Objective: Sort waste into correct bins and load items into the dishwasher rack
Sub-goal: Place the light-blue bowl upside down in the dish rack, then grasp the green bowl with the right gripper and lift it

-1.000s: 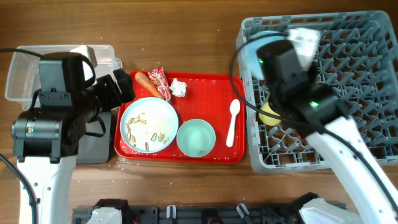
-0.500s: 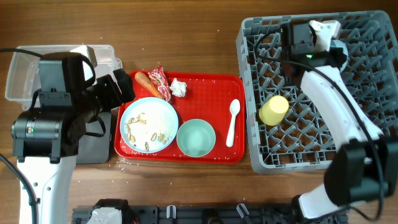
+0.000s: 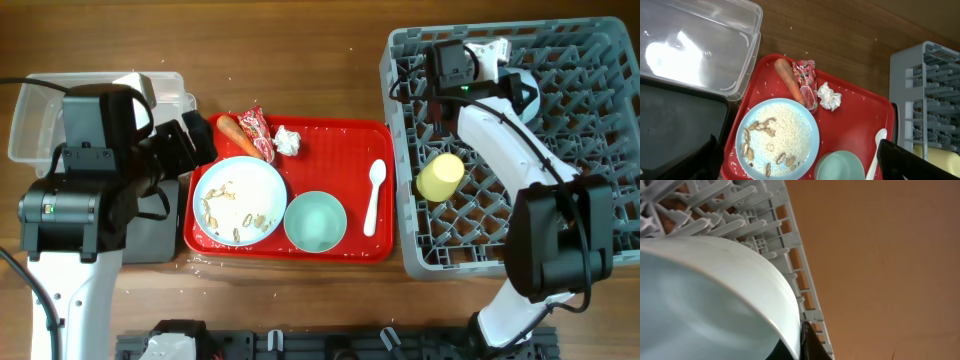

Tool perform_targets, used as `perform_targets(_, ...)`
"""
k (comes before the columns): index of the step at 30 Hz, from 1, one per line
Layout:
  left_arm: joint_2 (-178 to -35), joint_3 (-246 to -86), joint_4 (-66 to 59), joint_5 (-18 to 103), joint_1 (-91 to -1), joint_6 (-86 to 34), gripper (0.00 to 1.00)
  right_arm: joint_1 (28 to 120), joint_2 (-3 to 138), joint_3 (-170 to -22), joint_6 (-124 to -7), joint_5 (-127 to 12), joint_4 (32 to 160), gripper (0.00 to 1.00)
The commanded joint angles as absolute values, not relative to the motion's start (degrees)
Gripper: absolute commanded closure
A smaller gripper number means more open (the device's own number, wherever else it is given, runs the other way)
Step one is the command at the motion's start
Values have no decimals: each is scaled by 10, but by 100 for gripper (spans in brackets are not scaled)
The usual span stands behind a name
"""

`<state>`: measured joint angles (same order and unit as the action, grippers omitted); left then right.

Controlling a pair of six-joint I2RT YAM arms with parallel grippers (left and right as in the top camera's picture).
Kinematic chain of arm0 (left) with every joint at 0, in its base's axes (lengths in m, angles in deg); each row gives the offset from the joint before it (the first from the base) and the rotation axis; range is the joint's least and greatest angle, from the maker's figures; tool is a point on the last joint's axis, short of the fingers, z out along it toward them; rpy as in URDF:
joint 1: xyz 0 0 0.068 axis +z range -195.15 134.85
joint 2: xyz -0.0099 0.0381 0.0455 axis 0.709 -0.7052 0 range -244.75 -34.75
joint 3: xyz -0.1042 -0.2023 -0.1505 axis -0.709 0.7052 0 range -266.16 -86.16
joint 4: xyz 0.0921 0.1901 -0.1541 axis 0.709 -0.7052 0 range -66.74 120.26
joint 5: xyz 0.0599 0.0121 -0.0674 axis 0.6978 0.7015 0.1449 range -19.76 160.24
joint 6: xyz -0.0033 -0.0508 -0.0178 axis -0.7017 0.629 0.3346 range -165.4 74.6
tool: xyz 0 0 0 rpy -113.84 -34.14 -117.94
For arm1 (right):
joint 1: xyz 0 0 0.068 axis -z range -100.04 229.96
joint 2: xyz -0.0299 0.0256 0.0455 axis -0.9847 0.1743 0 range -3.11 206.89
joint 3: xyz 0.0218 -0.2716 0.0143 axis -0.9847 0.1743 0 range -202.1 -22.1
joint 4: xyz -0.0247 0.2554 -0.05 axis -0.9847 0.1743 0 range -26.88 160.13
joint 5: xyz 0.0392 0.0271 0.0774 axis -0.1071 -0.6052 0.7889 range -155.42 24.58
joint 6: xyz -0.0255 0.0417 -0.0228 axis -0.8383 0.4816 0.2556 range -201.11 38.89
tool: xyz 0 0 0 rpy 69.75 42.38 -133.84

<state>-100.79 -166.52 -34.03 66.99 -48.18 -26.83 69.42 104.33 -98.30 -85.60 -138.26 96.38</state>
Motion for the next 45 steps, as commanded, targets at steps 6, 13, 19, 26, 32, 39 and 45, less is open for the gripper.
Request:
perform_targets(6,-1005,-1673,-339,673,-479,-269,0,717,1057,-979,-939,-1363,887,96)
perform_targets(13,-1005,-1673,-339,673,-479,-269,0,645,1057,-979,-904,-1265,969,88)
perform_targets(19,-1005,-1673,-339,673,-479,-269,0,618,1014,-999,-777,-1167,1102,43)
perform_targets(26,-1005,-1673,-339,673,-479,-269,0,538,846,-1059,-766,-822,1181,37)
perform_targets(32,-1005,-1673,-339,673,-479,-269,0,433,895,-1013,-700,-549,1201,44)
perform_targets(39,-1005,-1673,-339,673,-479,-269,0,375,1034,-962,-670,-523,1217,39)
perform_targets(45,-1005,-1673,-339,673,-479,-269,0,378,1061,-954,-626,-586,1208,95)
